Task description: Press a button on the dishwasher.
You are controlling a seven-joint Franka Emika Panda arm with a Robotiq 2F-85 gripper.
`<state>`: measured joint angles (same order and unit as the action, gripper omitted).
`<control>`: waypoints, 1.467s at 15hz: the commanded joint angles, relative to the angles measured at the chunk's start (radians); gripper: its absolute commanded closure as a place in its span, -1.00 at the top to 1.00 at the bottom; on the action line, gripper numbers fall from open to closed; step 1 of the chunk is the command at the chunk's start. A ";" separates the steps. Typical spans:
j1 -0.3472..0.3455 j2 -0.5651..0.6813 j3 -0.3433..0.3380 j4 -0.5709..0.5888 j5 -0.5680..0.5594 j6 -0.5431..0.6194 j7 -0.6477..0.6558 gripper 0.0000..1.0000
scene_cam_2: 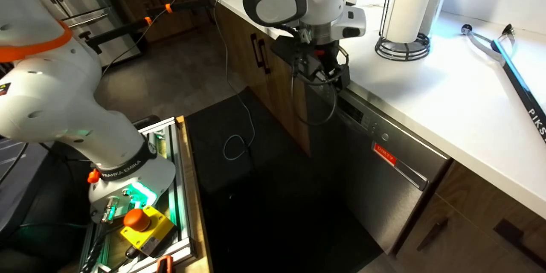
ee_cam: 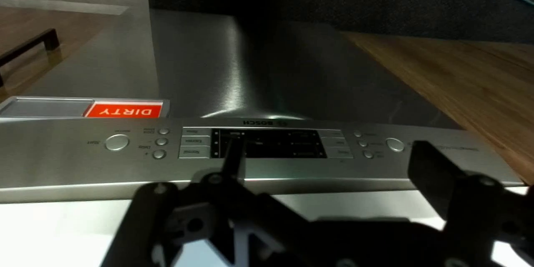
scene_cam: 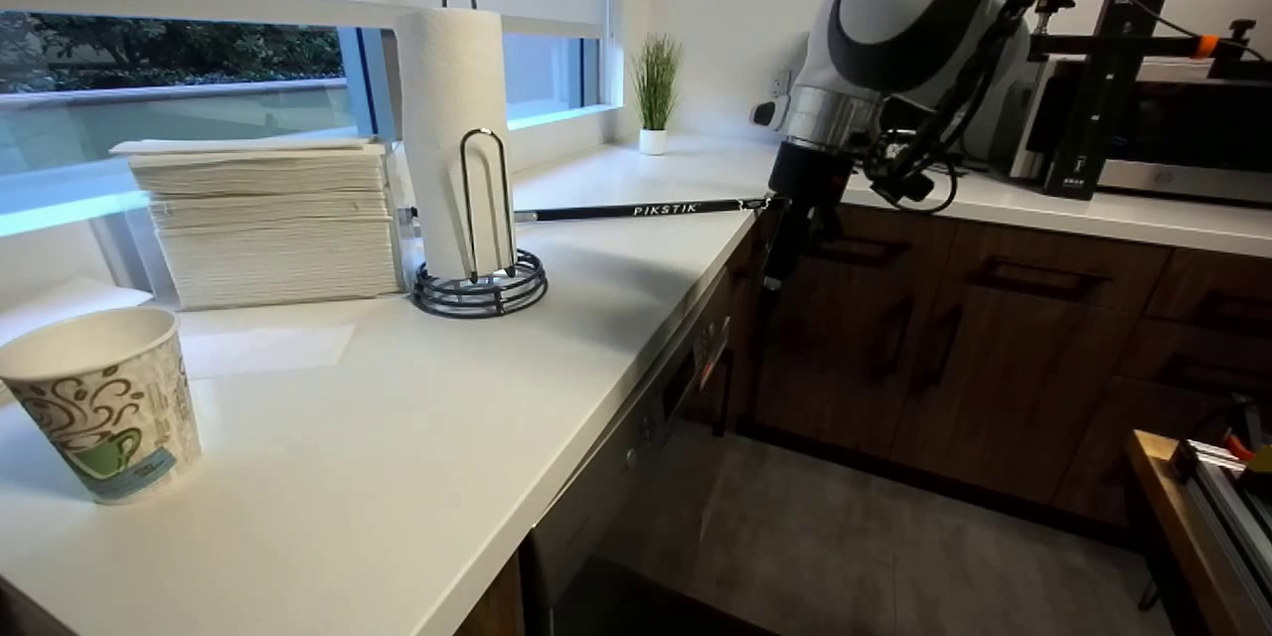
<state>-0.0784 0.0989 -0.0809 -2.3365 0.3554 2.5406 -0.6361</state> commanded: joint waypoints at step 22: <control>-0.230 0.258 0.258 0.045 0.575 0.476 -0.493 -0.71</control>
<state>-0.2434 0.3025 0.1051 -2.3393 0.8167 2.9727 -1.0161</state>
